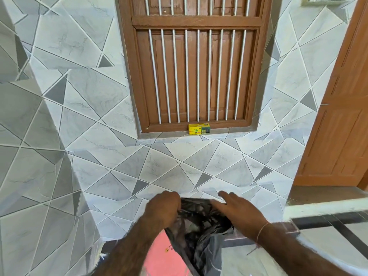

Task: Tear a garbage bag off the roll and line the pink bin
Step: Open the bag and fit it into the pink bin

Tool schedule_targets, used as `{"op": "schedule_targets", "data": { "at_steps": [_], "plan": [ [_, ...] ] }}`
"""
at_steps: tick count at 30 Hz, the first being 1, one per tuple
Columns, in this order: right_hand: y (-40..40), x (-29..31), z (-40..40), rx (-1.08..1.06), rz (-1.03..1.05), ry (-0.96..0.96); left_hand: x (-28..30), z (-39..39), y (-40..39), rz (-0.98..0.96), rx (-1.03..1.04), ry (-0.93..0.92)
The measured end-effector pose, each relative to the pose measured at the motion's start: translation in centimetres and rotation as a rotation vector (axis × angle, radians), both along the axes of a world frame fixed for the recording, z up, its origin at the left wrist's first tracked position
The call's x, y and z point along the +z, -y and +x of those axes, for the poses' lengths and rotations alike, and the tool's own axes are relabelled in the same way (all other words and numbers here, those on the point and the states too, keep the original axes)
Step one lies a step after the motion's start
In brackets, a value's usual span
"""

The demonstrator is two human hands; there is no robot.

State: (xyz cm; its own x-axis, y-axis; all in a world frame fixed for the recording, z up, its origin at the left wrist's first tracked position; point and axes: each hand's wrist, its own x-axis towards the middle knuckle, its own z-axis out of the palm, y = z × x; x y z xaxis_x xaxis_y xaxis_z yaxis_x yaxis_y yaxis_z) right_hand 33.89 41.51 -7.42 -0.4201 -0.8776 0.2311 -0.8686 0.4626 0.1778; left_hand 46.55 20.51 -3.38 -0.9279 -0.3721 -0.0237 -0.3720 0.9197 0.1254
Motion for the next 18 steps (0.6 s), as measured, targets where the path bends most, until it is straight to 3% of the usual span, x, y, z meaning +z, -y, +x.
{"op": "schedule_targets", "data": {
  "at_steps": [5,7,10,12,14,16,18],
  "plan": [
    [0.4,-1.4,0.2,0.047,0.136,-0.119,-0.3,0.5,0.8,-0.297,0.119,-0.147],
    [1.2,-1.4,0.1,0.006,0.179,-0.128,-0.8,0.6,1.0,-0.256,0.205,-0.269],
    [2.2,-0.8,-0.2,-0.207,0.092,0.111,-2.2,0.7,2.3,-0.015,0.186,-0.451],
    [2.2,-0.8,-0.6,-0.383,-0.07,0.256,-3.1,1.0,3.1,0.072,0.044,-0.394],
    [1.7,-0.5,-1.1,-0.493,-0.18,0.336,-3.7,1.7,3.4,0.042,-0.108,-0.276],
    [1.3,-0.8,-1.7,-0.555,-0.136,0.253,-3.8,2.2,3.4,-0.091,-0.161,-0.156],
    [1.4,-1.3,-1.3,-0.488,-0.05,0.133,-3.5,2.4,3.6,-0.255,-0.067,-0.042]
  ]
}}
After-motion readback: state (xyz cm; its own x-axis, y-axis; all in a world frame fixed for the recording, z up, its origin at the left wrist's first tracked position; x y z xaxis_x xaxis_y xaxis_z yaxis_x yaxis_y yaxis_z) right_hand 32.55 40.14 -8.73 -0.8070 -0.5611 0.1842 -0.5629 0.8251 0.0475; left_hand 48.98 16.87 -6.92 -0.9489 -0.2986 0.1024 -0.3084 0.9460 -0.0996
